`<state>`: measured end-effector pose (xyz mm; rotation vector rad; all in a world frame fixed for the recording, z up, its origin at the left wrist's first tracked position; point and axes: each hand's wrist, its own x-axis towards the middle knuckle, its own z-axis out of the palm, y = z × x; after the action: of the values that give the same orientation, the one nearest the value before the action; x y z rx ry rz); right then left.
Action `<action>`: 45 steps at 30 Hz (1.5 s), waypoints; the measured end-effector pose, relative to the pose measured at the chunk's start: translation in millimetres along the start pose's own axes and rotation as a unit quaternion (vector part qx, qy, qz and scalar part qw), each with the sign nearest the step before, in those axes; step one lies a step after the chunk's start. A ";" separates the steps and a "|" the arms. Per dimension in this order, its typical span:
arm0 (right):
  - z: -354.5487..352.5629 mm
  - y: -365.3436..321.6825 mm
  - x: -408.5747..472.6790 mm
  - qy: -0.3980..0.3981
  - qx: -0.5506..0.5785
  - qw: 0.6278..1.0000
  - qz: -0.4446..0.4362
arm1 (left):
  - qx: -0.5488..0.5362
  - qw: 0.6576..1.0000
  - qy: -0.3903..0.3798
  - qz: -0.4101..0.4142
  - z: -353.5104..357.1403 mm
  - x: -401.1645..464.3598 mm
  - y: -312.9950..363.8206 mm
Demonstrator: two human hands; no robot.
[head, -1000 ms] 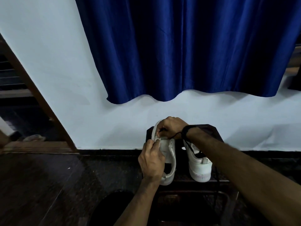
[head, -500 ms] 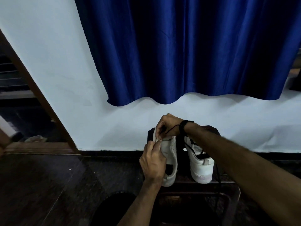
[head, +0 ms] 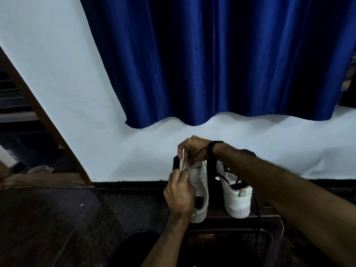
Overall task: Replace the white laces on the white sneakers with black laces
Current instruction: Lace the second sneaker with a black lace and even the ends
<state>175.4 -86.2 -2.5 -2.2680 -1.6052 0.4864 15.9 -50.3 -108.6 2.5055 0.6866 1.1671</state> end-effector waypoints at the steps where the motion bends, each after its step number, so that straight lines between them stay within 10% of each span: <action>1: -0.5 1.6 -1.1 -0.003 0.018 1.000 0.004 | -0.002 1.000 -0.002 0.000 0.4 0.2 0.0; 32: 10.4 22.9 8.1 -0.021 0.074 0.997 -0.028 | -0.069 0.997 0.024 -0.011 11.2 0.8 -5.8; 45: 27.8 58.4 12.6 -0.046 0.056 0.997 0.012 | -0.098 0.985 -0.126 -0.069 36.2 17.3 -8.8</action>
<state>215.7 -91.1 -54.4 -2.2142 -1.5525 0.6780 51.0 -35.8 -124.3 2.3430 0.6330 0.8099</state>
